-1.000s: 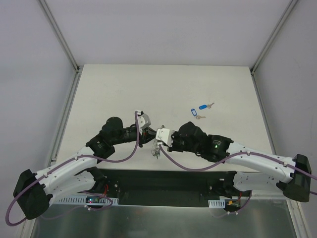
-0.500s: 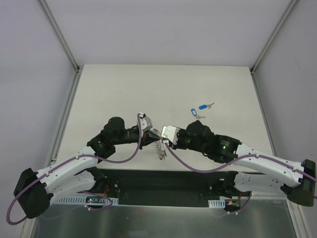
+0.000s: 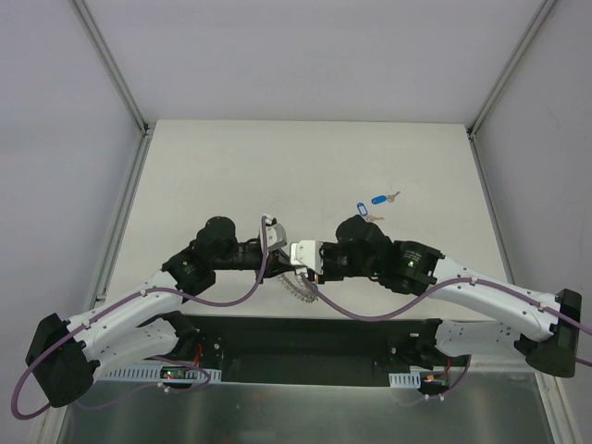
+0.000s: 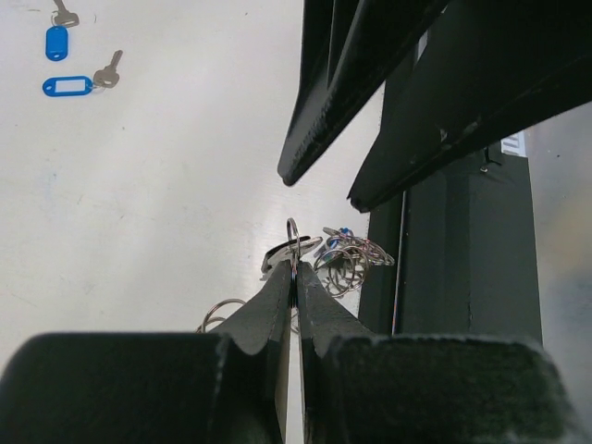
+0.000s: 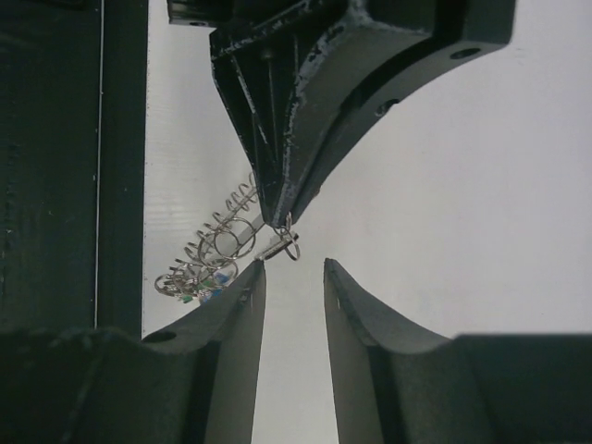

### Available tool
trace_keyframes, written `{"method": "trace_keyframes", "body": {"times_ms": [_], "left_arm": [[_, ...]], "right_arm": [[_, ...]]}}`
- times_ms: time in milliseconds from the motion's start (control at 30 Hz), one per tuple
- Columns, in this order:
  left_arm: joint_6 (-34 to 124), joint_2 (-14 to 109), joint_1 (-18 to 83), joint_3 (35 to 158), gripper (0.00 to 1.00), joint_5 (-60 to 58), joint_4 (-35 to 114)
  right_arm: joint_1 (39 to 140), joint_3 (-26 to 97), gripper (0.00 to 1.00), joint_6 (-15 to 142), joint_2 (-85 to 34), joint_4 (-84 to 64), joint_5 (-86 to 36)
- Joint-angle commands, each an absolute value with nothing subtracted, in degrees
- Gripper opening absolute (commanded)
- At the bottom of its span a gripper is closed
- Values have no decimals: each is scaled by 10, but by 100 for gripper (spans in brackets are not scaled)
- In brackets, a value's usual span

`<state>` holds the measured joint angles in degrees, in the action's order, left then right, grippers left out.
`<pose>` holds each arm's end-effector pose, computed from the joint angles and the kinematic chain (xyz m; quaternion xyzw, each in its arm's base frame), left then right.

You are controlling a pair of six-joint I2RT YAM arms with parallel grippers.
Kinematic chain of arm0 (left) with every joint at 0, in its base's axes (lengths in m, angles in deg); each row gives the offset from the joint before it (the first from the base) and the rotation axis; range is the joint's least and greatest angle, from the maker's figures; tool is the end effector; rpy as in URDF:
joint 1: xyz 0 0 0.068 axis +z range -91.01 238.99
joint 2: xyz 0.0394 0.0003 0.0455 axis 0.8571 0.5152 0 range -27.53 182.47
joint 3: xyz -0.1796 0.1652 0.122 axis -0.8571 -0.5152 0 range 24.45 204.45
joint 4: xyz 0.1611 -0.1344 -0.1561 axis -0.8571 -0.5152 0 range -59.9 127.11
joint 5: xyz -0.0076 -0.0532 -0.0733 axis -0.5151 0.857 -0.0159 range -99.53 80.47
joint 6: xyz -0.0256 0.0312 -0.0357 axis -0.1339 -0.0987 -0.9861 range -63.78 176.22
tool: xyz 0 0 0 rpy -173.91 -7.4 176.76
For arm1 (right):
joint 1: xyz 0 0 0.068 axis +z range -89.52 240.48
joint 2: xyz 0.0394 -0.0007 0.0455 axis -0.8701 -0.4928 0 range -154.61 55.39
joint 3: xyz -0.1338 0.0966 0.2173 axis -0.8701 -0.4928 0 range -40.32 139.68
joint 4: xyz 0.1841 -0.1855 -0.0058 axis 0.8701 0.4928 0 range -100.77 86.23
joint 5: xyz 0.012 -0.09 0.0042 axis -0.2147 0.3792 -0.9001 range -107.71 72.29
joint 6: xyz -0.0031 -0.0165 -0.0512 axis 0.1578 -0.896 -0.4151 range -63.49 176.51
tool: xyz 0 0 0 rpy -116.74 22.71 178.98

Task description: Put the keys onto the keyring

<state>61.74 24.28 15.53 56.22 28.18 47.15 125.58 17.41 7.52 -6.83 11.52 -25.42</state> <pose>0.1361 -0.1589 0.2756 0.4896 0.5736 -0.4319 0.4948 0.0981 0.2227 0.3385 -0.7321 0.4326 0.1300 0.5098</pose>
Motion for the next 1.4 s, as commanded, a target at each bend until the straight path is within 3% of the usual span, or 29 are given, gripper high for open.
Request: {"method": "trace_keyframes", "body": {"times_ms": [0,433,733,1367], "left_arm": [[627,240,152,594,0,309,496],[632,236,144,600,0,319,486],[624,227,144,601,0,289,486],[568,166,144,557,0,197,572]], "right_arm": [[1255,202,34,59,-85,138,-296],[1248,205,30,60,-104,113,-287],[1249,202,1,66,-104,119,-301],[1253,142,1,98,-84,94,-277]]}}
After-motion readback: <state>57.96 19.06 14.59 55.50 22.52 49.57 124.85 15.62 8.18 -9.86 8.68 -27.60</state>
